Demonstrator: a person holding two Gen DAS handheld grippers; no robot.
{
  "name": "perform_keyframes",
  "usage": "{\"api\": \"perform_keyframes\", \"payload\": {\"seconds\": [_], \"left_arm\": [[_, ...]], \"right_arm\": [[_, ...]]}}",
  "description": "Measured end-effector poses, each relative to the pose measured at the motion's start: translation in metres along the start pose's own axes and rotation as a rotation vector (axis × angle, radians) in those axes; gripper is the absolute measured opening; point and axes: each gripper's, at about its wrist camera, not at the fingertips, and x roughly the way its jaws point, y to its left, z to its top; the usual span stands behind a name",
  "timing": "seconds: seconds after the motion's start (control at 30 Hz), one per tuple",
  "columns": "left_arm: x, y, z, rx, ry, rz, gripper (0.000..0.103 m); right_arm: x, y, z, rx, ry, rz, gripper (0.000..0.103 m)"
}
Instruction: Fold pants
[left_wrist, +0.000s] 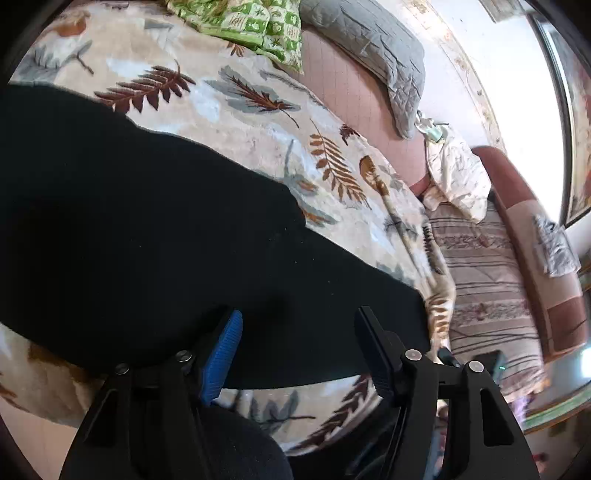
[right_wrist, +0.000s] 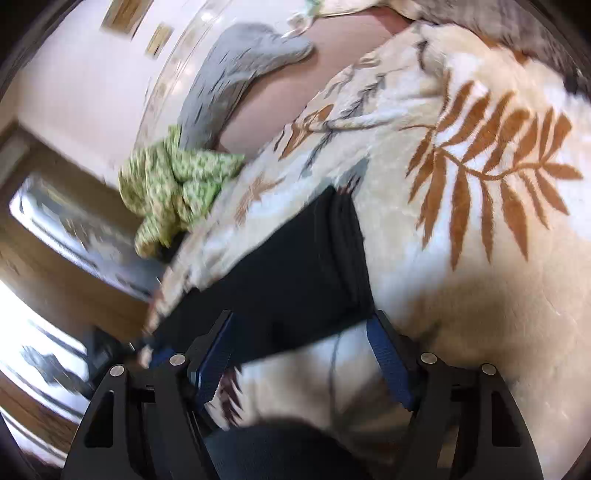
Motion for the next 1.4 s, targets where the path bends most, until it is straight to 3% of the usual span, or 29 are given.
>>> {"api": "perform_keyframes", "payload": {"seconds": [0.1,0.2,0.27,0.33,0.43,0.53,0.67,0.77,0.87,1.0,1.23,1.4], "left_arm": [[-0.006,0.009,0.005,-0.038,-0.04,0.007,0.062],[-0.008,0.013,0.001,-0.06,-0.04,-0.017,0.062],[-0.007,0.013,-0.001,-0.061,-0.042,-0.019,0.062],[-0.007,0.017,-0.003,-0.068,-0.049,-0.025,0.062],[-0.017,0.023,-0.007,-0.095,-0.129,-0.018,0.062],[-0.048,0.033,-0.015,-0.159,-0.318,0.063,0.065],[-0.072,0.049,-0.025,-0.254,-0.45,0.142,0.067],[-0.081,0.058,-0.033,-0.316,-0.496,0.178,0.068],[-0.079,0.059,-0.036,-0.345,-0.501,0.179,0.07],[-0.075,0.058,-0.036,-0.348,-0.479,0.154,0.07],[-0.072,0.068,-0.025,-0.357,-0.468,0.137,0.071],[-0.07,0.068,-0.024,-0.354,-0.457,0.135,0.071]], "right_arm": [[0.0,-0.006,0.006,0.068,0.001,0.038,0.074],[0.002,-0.011,0.009,0.074,0.037,-0.008,0.058],[0.001,-0.022,0.008,0.118,0.05,-0.038,0.024],[0.001,-0.033,0.007,0.164,0.061,-0.019,0.009],[0.0,-0.031,0.009,0.156,0.068,-0.01,0.01],[-0.007,-0.005,0.01,0.078,0.031,-0.036,0.008],[-0.006,0.064,0.006,-0.091,0.002,-0.002,0.008],[0.014,0.13,-0.009,-0.242,0.039,0.105,0.008],[0.05,0.181,-0.032,-0.339,0.118,0.22,0.008],[0.112,0.226,-0.068,-0.437,0.246,0.264,0.008],[0.183,0.251,-0.107,-0.527,0.39,0.197,0.008],[0.206,0.232,-0.126,-0.606,0.367,0.039,0.01]]}}
